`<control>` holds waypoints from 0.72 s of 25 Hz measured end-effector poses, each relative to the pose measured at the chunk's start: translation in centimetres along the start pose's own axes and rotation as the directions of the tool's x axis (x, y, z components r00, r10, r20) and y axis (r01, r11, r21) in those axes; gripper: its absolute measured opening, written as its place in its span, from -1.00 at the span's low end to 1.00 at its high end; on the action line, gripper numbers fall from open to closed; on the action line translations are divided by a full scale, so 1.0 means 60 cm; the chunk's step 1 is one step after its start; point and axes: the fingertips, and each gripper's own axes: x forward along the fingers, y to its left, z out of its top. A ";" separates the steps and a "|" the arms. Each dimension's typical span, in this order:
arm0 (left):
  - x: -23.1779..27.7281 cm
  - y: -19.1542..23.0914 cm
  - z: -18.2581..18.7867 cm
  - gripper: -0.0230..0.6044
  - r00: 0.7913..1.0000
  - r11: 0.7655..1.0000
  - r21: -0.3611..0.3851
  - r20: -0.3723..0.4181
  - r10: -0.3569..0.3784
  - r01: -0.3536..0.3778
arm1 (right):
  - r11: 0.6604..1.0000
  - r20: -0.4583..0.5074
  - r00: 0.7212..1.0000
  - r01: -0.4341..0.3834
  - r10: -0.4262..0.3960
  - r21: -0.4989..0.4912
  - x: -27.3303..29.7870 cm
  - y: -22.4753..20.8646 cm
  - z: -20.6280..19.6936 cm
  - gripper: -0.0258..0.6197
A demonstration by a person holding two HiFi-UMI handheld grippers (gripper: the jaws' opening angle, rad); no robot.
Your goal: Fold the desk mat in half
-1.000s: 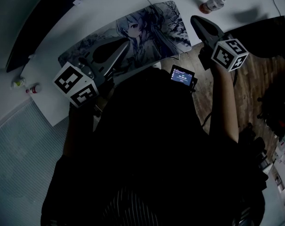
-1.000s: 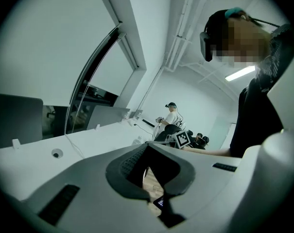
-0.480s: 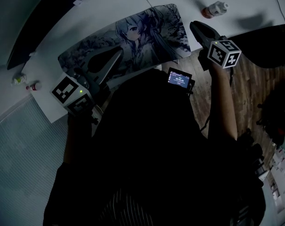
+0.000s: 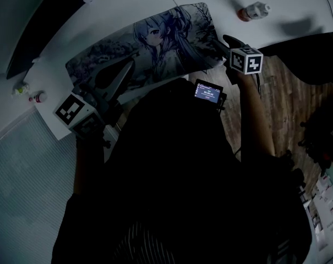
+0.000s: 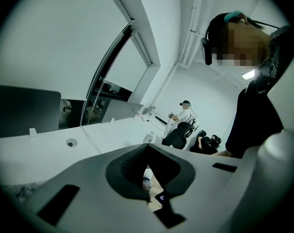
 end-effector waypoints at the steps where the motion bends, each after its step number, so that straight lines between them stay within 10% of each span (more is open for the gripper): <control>1: -0.001 0.002 -0.001 -0.91 1.000 1.000 -0.001 0.000 0.004 -0.004 | 1.000 -0.027 1.000 0.014 -0.014 -0.006 0.008 -0.006 -0.013 -0.17; 18: -0.021 -0.006 -0.031 -0.91 0.999 0.999 -0.015 0.001 0.040 -0.040 | 0.977 -0.233 0.954 0.160 -0.190 -0.141 0.070 -0.013 -0.129 0.06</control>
